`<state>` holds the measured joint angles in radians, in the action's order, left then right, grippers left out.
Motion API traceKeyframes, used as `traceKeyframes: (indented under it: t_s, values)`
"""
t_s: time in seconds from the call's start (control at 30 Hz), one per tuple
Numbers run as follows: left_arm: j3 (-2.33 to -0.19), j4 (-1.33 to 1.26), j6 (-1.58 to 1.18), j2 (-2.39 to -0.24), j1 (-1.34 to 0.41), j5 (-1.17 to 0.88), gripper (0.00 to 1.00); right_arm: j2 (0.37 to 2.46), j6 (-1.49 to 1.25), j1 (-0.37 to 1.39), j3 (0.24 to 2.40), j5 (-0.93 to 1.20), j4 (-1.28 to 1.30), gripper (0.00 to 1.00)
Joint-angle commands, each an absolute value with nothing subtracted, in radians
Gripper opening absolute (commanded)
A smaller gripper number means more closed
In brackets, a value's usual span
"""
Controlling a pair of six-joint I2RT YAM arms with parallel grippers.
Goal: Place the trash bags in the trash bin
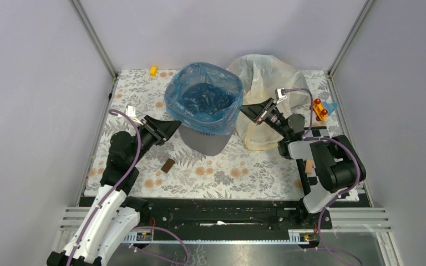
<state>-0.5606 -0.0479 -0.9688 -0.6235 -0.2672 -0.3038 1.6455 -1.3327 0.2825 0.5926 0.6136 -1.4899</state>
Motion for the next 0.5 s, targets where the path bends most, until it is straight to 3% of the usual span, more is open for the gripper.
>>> traceKeyframes:
  t_s: [0.0, 0.47]
  values:
    - [-0.545, -0.154, -0.967, -0.629, -0.256, -0.316, 0.42, 1.663, -1.331, 0.290, 0.624, 0.632, -1.574, 0.00]
    - [-0.522, -0.257, -1.002, -0.701, -0.235, -0.339, 0.46, 1.655, -1.335, 0.290, 0.623, 0.639, -1.575, 0.00]
